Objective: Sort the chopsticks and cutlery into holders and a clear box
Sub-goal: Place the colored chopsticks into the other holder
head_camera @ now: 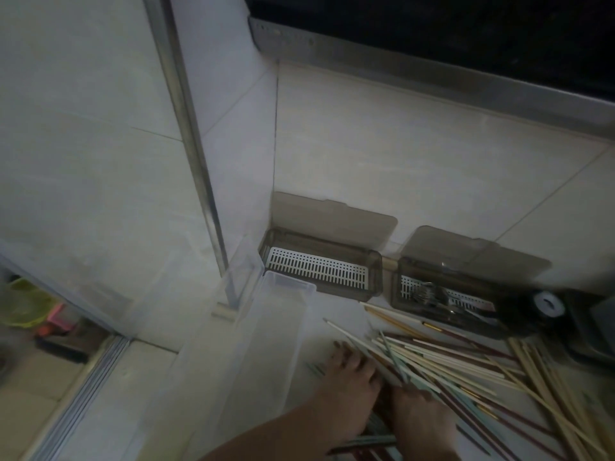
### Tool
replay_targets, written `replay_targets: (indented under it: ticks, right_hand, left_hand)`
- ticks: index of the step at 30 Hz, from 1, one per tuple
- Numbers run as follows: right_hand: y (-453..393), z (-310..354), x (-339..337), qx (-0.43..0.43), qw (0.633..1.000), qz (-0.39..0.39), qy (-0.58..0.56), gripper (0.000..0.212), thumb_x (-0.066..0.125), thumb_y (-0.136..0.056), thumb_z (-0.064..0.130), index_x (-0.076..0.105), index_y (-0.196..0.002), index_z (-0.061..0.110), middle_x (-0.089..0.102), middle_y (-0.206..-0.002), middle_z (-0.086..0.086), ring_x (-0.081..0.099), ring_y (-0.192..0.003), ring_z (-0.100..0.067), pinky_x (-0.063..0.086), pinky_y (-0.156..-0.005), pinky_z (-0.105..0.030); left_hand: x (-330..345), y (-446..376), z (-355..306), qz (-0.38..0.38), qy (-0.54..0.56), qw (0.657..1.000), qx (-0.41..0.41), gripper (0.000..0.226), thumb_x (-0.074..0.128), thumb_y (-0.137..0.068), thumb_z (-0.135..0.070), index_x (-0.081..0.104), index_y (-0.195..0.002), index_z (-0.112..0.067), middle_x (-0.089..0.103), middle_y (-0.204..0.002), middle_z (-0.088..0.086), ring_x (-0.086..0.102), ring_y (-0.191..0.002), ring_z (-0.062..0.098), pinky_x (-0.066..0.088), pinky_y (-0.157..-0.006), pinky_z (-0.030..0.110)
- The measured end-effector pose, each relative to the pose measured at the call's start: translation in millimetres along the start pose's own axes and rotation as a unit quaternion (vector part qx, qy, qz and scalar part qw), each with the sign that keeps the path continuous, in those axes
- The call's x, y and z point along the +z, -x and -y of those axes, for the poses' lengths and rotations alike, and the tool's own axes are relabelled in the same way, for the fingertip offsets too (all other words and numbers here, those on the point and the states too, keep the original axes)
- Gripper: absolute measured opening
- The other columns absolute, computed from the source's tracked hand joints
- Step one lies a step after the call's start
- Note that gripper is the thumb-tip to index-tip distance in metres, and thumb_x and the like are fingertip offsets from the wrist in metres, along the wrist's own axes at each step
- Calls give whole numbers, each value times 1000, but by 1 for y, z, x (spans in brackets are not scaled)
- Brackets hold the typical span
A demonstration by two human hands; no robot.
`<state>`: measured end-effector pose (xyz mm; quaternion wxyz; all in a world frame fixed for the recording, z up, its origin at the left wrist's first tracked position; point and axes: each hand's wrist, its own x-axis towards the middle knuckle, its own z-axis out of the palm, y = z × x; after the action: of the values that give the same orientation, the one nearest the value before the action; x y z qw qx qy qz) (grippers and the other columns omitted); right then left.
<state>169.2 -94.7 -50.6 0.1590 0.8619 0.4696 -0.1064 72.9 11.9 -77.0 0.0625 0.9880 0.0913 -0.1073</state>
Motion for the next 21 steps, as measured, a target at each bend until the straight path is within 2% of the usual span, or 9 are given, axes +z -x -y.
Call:
replay_targets:
  ticks: [3, 7, 9, 11, 13, 15, 18, 19, 21]
  right_hand:
    - [-3, 1, -6, -3, 999, 35, 30, 34, 33, -99, 19, 54, -125, 27, 61, -121, 4, 60, -110, -12, 50, -85, -28]
    - [0, -3, -8, 10, 1000, 24, -17, 28, 42, -95, 37, 58, -118, 38, 71, -100, 5, 68, -89, -7, 51, -74, -24]
    - [6, -6, -18, 22, 999, -24, -22, 14, 67, -78, 41, 69, -91, 39, 70, -70, 0, 67, -59, -7, 52, -55, -27]
    - [10, -11, -20, 14, 986, -152, -63, 17, 84, -53, 30, 70, -61, 26, 56, -41, -3, 54, -33, -12, 45, -36, -29]
    - [11, -13, -21, 39, 960, -252, -118, 12, 72, -65, 36, 74, -70, 25, 58, -43, -2, 56, -34, -16, 45, -35, -32]
    - [6, -13, -28, 81, 912, -304, -262, 14, 75, -76, 34, 74, -89, 28, 68, -59, 4, 65, -47, -15, 50, -43, -30]
    - [-8, 0, -53, 65, 823, -348, -443, 24, 77, -76, 10, 69, -92, 26, 67, -76, 17, 62, -71, 14, 47, -61, -5]
    - [-16, 4, -62, 53, 804, -356, -473, 25, 73, -80, 4, 65, -89, 26, 65, -76, 19, 61, -74, 12, 45, -61, -4]
    - [-39, 7, -79, 29, 786, -333, -520, 25, 64, -86, 2, 57, -88, 26, 64, -74, 16, 63, -71, -1, 48, -61, -14]
  left_hand:
    - [3, -1, 0, 24, -34, 999, 0, 41, 43, -85, -28, 69, -115, -17, 59, -120, 9, 55, -113, 36, 42, -101, 65]
    - [-6, -2, 3, -28, -43, 998, 28, 43, 31, -85, -26, 69, -102, -16, 62, -105, 8, 57, -102, 34, 47, -94, 60]
    - [-15, -1, 7, -39, -17, 999, 26, 37, 34, -81, -28, 69, -90, -20, 65, -89, 1, 61, -88, 28, 53, -84, 48]
    - [-23, -3, 12, -60, 24, 998, 27, 22, 49, -82, -23, 68, -93, -19, 69, -86, 2, 66, -82, 29, 54, -80, 43]
    - [-30, -5, 17, -86, 104, 991, 0, 19, 54, -89, -20, 65, -104, -18, 71, -91, 7, 69, -82, 33, 55, -78, 42]
    - [-40, -4, 17, -115, 198, 972, -51, 21, 50, -96, -30, 62, -112, -22, 72, -95, 8, 69, -84, 34, 53, -75, 41]
    - [-53, -5, 16, -183, 285, 940, -49, 26, 51, -92, -38, 65, -108, -22, 73, -98, 6, 68, -90, 32, 54, -78, 37]
    - [-55, -5, 18, -196, 275, 941, -32, 30, 50, -90, -40, 67, -106, -20, 72, -101, 5, 67, -93, 29, 53, -82, 36]
    - [-53, -7, 32, -235, 164, 957, -42, 40, 48, -89, -47, 70, -110, -22, 69, -117, 2, 62, -110, 24, 48, -97, 38]
